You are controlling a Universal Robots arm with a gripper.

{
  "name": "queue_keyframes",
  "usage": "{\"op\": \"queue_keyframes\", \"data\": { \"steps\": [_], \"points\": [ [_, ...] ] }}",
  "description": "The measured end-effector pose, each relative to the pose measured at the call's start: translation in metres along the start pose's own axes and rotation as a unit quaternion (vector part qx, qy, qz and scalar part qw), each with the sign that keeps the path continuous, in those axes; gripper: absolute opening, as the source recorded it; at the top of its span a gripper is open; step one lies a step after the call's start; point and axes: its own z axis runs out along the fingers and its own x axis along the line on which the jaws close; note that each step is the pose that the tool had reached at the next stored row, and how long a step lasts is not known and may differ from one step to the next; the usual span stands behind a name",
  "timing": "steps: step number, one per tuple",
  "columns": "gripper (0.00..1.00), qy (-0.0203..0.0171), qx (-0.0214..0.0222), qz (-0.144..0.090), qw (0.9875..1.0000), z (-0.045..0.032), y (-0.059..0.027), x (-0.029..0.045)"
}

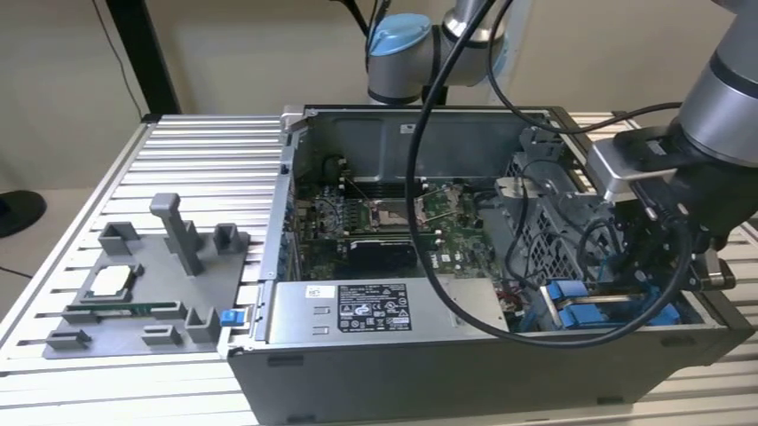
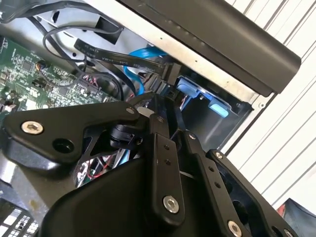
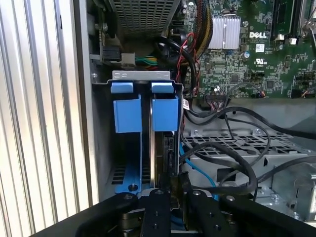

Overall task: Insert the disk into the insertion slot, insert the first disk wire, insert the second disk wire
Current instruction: 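Insert the first disk wire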

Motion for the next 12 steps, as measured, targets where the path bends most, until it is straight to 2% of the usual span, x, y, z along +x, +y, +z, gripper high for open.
{"op": "queue_keyframes", "data": {
  "steps": [4, 6, 9, 12],
  "points": [
    [0.00, 0.0004, 0.0002, 0.004, 1.0000, 0.0042, 0.0005, -0.0001],
    [0.00, 0.0018, 0.0001, 0.006, 1.0000, 0.0069, 0.0008, -0.0002],
    [0.00, 0.0014, 0.0002, 0.009, 1.0000, 0.0121, 0.0015, -0.0003],
    [0.00, 0.0015, 0.0002, 0.009, 1.0000, 0.0133, 0.0017, -0.0003]
  ]
}}
